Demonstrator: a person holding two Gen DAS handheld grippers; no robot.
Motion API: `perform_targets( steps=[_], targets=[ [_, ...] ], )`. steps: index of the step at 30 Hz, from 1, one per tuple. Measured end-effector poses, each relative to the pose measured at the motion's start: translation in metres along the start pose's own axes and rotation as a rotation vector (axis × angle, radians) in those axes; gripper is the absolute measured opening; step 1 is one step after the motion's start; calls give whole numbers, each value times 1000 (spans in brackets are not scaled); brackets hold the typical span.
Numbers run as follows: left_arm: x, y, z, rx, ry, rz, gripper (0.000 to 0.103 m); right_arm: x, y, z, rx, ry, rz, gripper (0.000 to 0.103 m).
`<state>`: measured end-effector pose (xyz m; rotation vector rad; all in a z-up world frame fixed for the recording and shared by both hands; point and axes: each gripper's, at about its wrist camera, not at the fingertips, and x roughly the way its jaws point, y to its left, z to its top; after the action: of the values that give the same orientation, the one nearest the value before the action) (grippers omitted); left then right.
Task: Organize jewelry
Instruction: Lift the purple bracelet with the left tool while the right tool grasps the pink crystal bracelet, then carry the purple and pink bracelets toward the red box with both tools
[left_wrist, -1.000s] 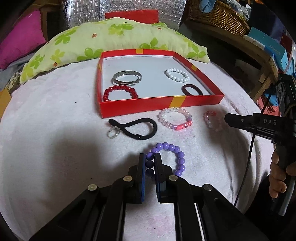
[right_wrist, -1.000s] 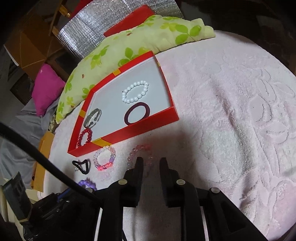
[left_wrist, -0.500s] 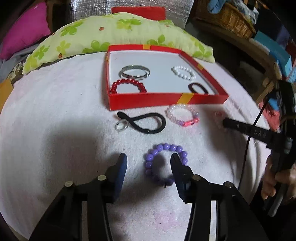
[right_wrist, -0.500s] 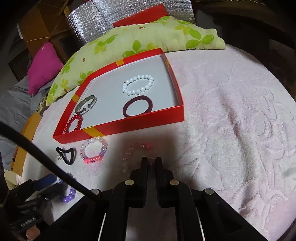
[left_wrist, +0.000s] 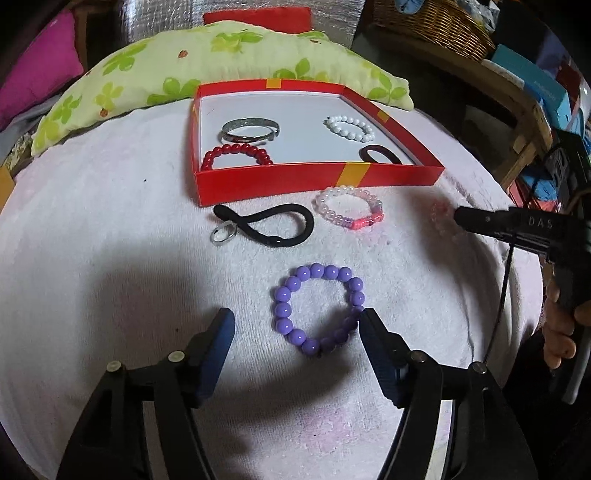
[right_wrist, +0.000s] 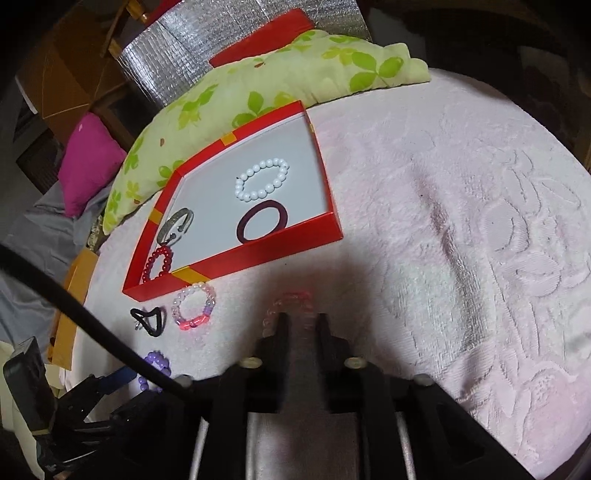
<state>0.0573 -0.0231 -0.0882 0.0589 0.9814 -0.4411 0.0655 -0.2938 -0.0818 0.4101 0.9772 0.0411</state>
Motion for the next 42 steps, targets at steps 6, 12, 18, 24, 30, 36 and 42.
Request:
perform_targets(
  steps=[6, 12, 18, 24, 30, 36, 42],
  targets=[
    [-1, -5, -3, 43, -15, -1, 41, 0, 16, -2, -71, -48, -24, 69],
    [0, -8, -2, 52, -14, -32, 21, 20, 30, -8, -185, -18, -147, 30],
    [-4, -3, 1, 22, -32, -64, 10, 16, 26, -6, -189, -32, -163, 9],
    [-16, -2, 6, 7, -86, -102, 10, 0, 16, -2, -107, -47, -25, 9],
    [-33, -9, 14, 3, -135, -141, 10, -17, 13, 0, -36, -61, 137, 9],
    [-56, -21, 17, 33, -204, -171, 10, -32, 21, -1, -36, -106, 214, 9],
    [-79, -30, 24, 52, -297, -187, 10, -48, 28, 1, -51, -180, 244, 9]
  ],
)
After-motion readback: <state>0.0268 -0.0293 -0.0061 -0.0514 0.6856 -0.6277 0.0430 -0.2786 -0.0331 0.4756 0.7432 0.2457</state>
